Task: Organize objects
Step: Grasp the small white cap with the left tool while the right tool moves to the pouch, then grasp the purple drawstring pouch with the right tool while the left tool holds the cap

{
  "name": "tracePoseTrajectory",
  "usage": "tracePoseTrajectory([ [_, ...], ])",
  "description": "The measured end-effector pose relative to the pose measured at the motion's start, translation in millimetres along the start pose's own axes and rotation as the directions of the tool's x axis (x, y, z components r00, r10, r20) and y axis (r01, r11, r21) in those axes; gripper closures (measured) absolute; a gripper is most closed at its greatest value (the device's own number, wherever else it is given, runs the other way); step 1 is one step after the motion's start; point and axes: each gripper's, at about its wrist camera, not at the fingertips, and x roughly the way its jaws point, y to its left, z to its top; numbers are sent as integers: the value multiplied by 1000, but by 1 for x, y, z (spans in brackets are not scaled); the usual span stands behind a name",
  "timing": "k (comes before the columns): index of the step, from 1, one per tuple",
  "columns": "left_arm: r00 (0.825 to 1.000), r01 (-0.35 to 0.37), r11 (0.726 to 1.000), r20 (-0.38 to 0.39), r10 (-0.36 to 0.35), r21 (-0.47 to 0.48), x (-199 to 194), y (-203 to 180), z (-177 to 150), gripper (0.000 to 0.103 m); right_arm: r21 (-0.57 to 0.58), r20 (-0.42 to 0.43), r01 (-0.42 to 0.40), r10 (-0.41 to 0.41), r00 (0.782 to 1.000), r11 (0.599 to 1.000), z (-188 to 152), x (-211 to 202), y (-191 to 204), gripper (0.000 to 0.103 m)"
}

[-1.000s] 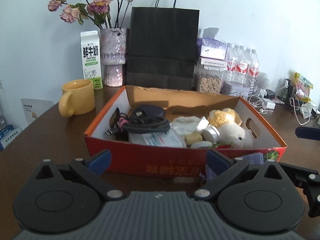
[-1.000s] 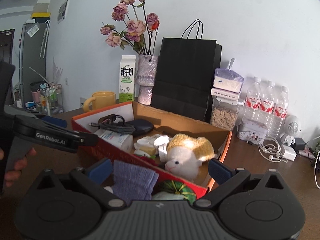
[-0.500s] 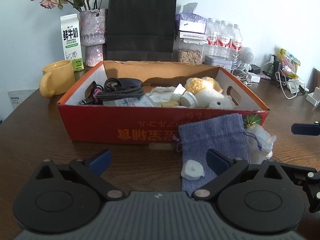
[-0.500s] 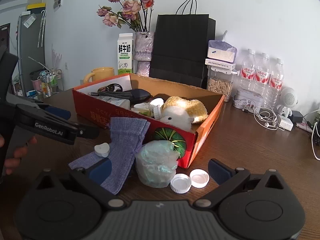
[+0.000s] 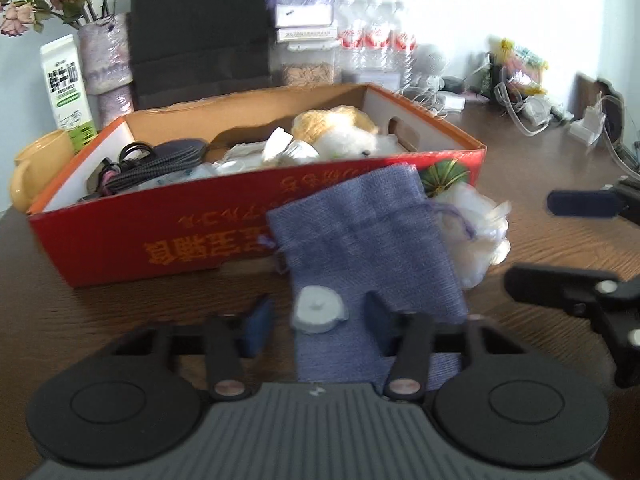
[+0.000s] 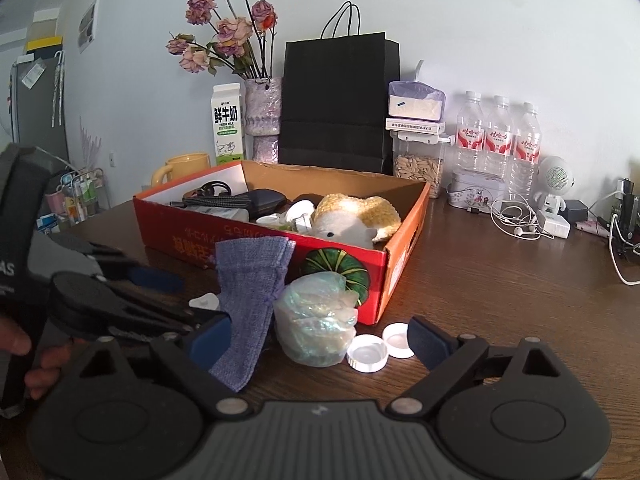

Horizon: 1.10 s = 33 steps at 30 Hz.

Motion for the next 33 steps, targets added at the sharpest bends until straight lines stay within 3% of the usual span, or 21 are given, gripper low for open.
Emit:
tracePoseTrajectory([
  [1,1000,5,1000,2,-5,4,-1,0,0,75,2,3,6,-6,1000,1000,0,0,2,16],
  [10,997,26,999,75,-23,-39,-29,22,-2,75,43,40,46,-48,998,998,0,-7,21,46],
  [16,996,5,998,91,0,-63,-52,45,-9,75,35,49,28,-30,998,999,-1,-14,46,46],
  [23,994,27,997,106,-19,-74,-66,60,-15,75,38,-80,25,-22,997,999,-3,16,76,45],
  [27,994,42,996,107,-33,-79,-67,69,-18,75,46,-115,50,-45,992,998,-2,28,84,31],
  [33,994,53,994,103,-43,-96,-64,81,-19,75,60,-151,87,-77,986,994,5,47,91,26],
])
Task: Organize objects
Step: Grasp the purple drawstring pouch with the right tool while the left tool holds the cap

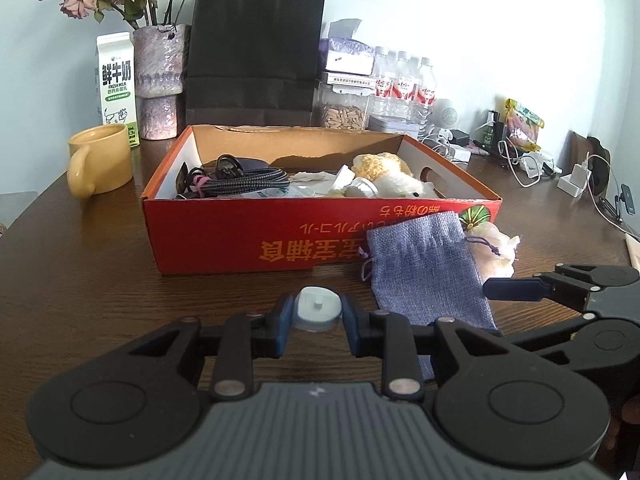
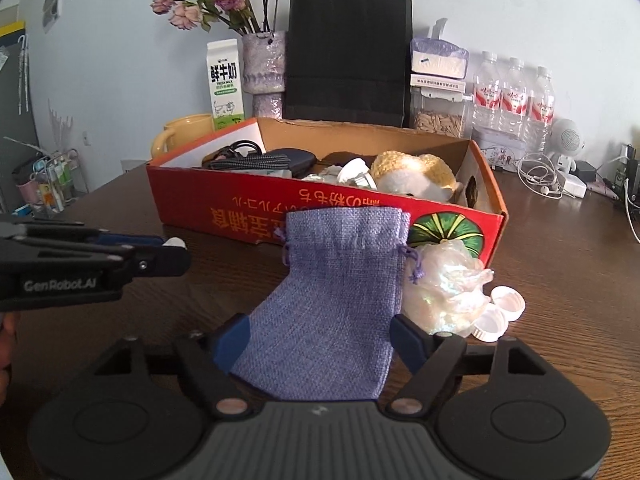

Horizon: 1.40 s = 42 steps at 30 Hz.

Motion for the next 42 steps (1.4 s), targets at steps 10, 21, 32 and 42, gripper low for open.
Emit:
tracePoseTrajectory([
  [10,1000,24,1000,-5,-24,-17,8,12,2,75,-9,-39,6,-6,999,1000,3,24,10,18],
  [21,999,40,999,-25,-41,-24,16,17,0,75,-12,-41,-9,8,999,1000,-1,29,10,1],
  [32,999,36,999,-20,-37,-26,12,15,-2,75,28,-15,-11,11,1000,1000,-1,25,3,18],
  [42,999,33,999,-8,-33,-26,1,12,-5,75,19,-5,10,-9,1000,1000,-3,21,1,36],
])
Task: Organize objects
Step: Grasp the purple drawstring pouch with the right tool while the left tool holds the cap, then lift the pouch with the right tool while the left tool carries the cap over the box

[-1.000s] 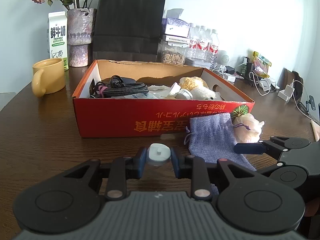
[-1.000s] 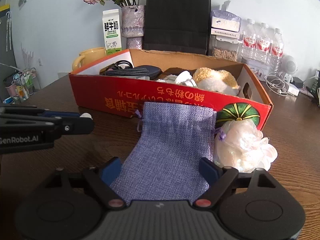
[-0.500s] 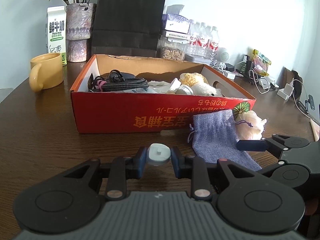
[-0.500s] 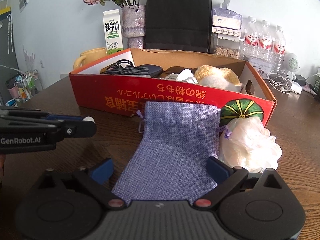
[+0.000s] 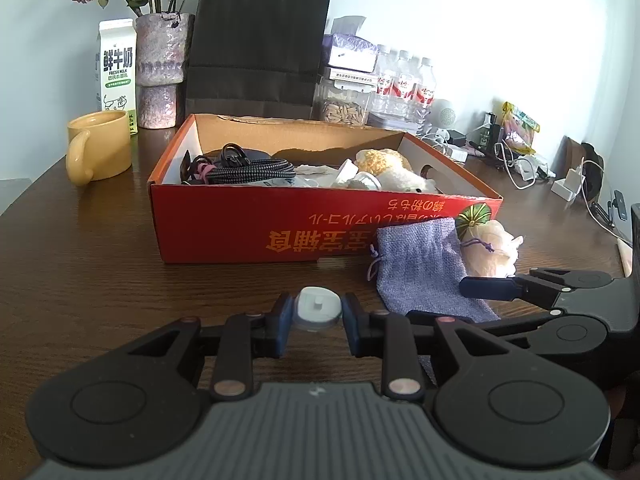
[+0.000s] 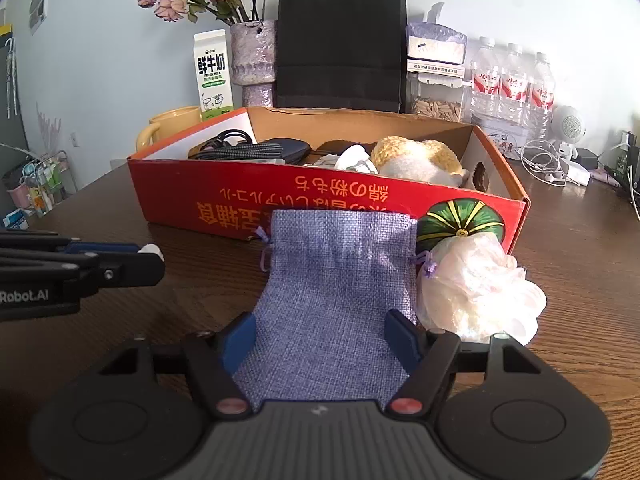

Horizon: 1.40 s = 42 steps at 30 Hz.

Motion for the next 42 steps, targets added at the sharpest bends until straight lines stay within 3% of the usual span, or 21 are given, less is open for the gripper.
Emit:
tracePoseTrajectory([
  [5,1000,-2,1000,6,2,2,-7,-2,-1,75,-15,12,-29,30,999,999,-3,-6,4,51],
  [7,1000,-5,1000,12,5,3,-10,-2,-1,75,-5,14,-31,32,999,999,-4,-8,4,47],
  [9,1000,-9,1000,18,9,2,-13,-1,1,75,-3,15,-5,5,1000,1000,-5,-12,5,13],
  [10,1000,-11,1000,20,11,1,-14,0,1,75,-6,24,2,-2,1000,1000,-6,-15,6,9],
  [21,1000,-14,1000,11,14,0,-10,3,3,75,11,-104,-22,23,994,1000,5,0,5,0],
  [29,1000,-17,1000,5,17,-6,-8,7,1,75,-41,-75,-33,30,997,999,-1,4,15,1],
  [34,1000,-13,1000,3,13,-7,-8,7,-1,75,-35,-40,-29,28,999,999,-4,-2,15,14],
  [37,1000,-15,1000,5,15,-7,-10,7,-2,75,-26,-13,-19,18,1000,999,-5,-6,15,33],
  [38,1000,-17,1000,5,17,-8,-11,7,-2,75,-25,-5,-23,23,1000,999,-6,-8,15,43],
  [39,1000,-18,1000,6,18,-9,-12,6,-2,75,-24,6,-34,34,999,999,-7,-10,14,65],
  [40,1000,-20,1000,6,20,-10,-12,7,-2,75,-22,13,-46,46,999,999,-8,-12,14,77],
  [42,1000,-22,1000,9,23,-10,-15,7,-2,75,-13,23,-64,64,998,998,-9,-16,14,88],
])
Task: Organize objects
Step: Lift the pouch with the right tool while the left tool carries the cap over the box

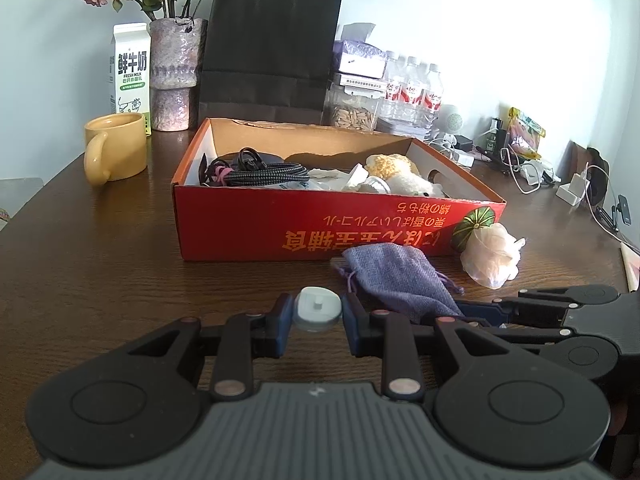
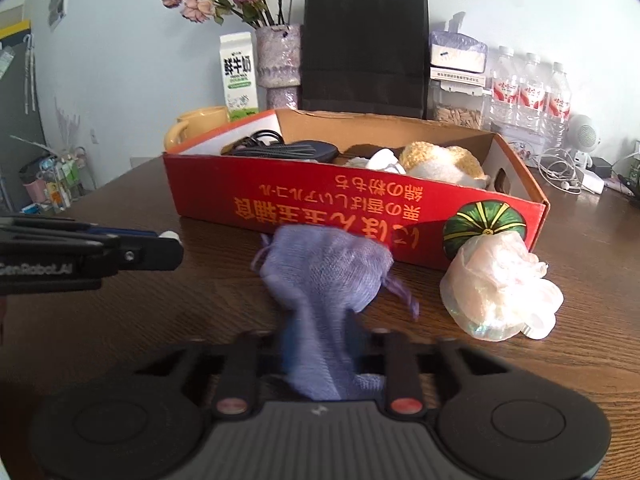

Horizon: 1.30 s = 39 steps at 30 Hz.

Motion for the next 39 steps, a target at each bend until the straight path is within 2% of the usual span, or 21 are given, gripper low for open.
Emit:
tracePoseTrajectory([
  [3,1000,-1,1000,7,1,2,-4,-1,0,75,9,25,-15,14,1000,1000,-2,-7,0,94],
  [15,999,-11,1000,50,11,10,-18,-5,8,75,-22,99,-44,46,994,999,-3,-35,7,94],
  [28,987,-11,1000,161,8,19,-17,-12,53,75,-78,239,-36,54,970,996,49,-36,13,94],
  [39,977,-34,999,212,35,-8,23,-10,101,75,-62,294,12,7,956,998,104,2,-6,94],
])
